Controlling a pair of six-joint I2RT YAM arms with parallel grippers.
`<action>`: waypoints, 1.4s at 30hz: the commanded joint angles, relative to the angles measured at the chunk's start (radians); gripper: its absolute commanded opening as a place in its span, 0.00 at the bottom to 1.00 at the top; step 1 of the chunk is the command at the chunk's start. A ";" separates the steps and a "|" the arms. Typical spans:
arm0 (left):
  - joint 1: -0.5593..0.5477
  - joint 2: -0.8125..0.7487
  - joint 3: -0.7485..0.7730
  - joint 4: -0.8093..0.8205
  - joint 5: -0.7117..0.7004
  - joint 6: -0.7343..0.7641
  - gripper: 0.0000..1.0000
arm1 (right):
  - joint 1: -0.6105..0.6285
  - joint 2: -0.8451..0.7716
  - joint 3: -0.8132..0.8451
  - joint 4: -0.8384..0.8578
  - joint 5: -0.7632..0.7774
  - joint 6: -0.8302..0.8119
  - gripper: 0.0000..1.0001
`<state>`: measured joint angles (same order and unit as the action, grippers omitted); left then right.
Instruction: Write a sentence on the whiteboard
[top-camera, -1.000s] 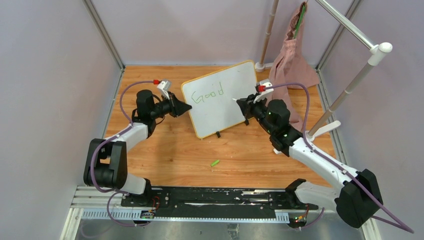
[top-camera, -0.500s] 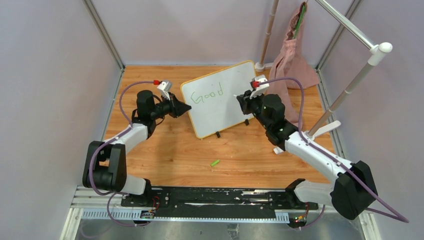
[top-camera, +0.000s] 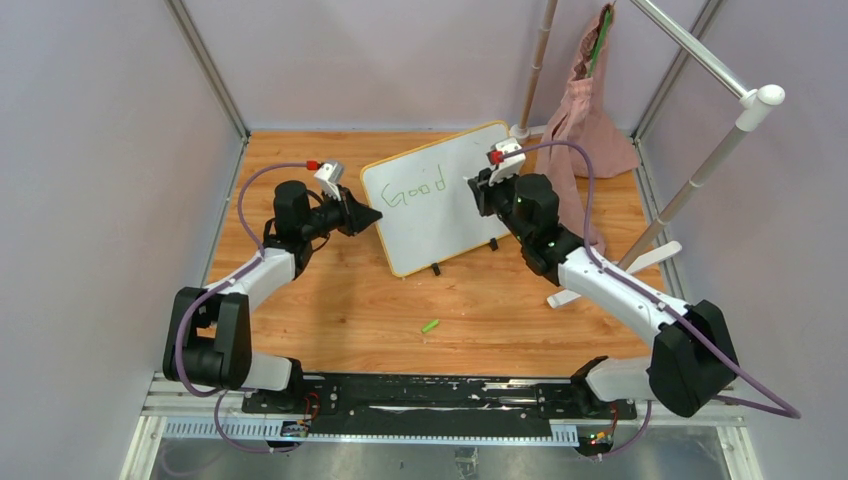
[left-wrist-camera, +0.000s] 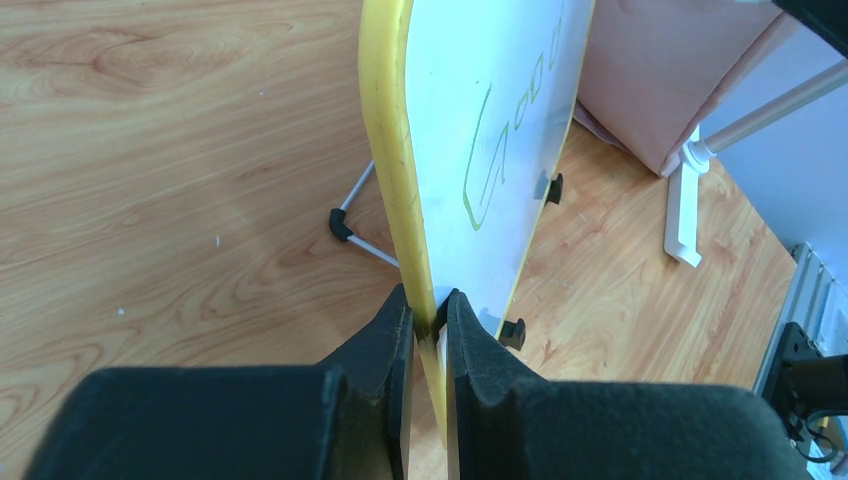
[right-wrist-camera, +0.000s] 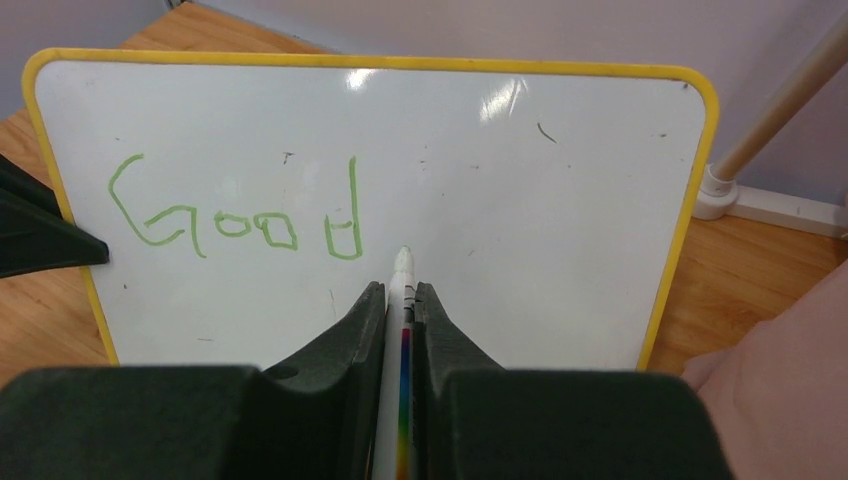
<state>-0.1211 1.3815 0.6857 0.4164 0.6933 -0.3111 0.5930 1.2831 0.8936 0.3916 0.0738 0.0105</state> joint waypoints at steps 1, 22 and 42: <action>0.016 -0.002 -0.016 -0.019 -0.158 0.102 0.00 | -0.028 0.042 0.069 0.072 -0.038 -0.019 0.00; 0.017 -0.001 0.002 -0.044 -0.153 0.111 0.00 | -0.058 0.170 0.127 0.154 -0.129 0.069 0.00; 0.015 -0.006 0.001 -0.044 -0.149 0.110 0.00 | -0.075 0.204 0.125 0.125 -0.100 0.089 0.00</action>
<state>-0.1211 1.3808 0.6861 0.4088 0.6880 -0.3107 0.5335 1.4822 0.9958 0.5076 -0.0437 0.0868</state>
